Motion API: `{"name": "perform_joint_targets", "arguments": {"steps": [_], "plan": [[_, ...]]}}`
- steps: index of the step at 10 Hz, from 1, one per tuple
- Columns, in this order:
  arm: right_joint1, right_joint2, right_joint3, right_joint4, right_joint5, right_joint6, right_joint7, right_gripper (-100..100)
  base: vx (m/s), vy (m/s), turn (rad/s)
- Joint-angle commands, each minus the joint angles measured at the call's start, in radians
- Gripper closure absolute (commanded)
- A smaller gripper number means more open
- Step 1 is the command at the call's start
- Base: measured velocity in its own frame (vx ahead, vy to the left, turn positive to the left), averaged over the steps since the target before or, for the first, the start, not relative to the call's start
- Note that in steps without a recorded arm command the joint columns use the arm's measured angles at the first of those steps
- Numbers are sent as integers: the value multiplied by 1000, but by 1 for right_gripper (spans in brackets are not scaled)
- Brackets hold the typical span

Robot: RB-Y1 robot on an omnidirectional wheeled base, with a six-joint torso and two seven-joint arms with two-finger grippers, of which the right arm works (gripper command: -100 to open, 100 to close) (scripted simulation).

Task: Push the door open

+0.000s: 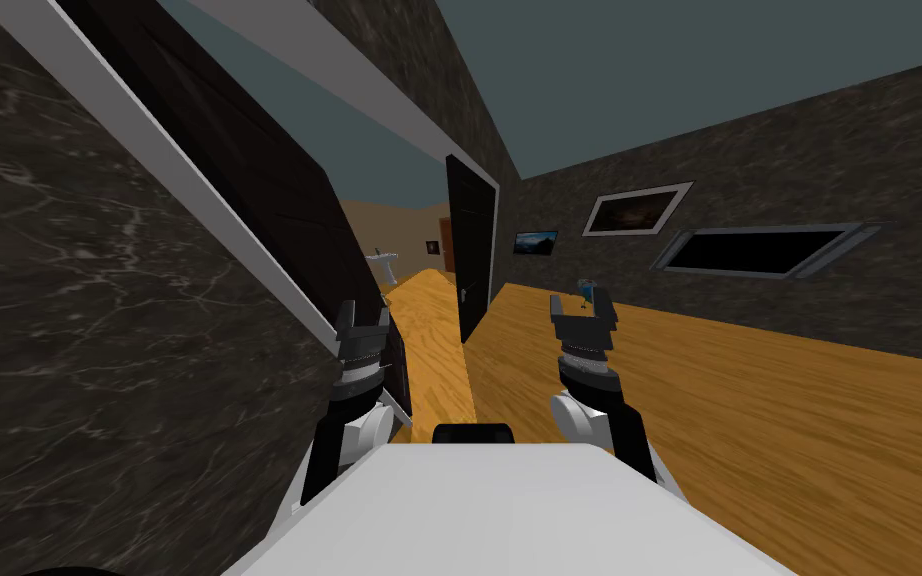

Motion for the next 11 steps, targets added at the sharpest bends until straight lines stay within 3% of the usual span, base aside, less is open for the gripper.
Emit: {"name": "perform_joint_targets", "arguments": {"steps": [1, 11], "plan": [[-12, -7, 2, 32, 3, -4, -1, -100, 48, -14, 96], [-88, -36, 11, 230, 19, -31, -10, -100, 88, -47, 87]]}}
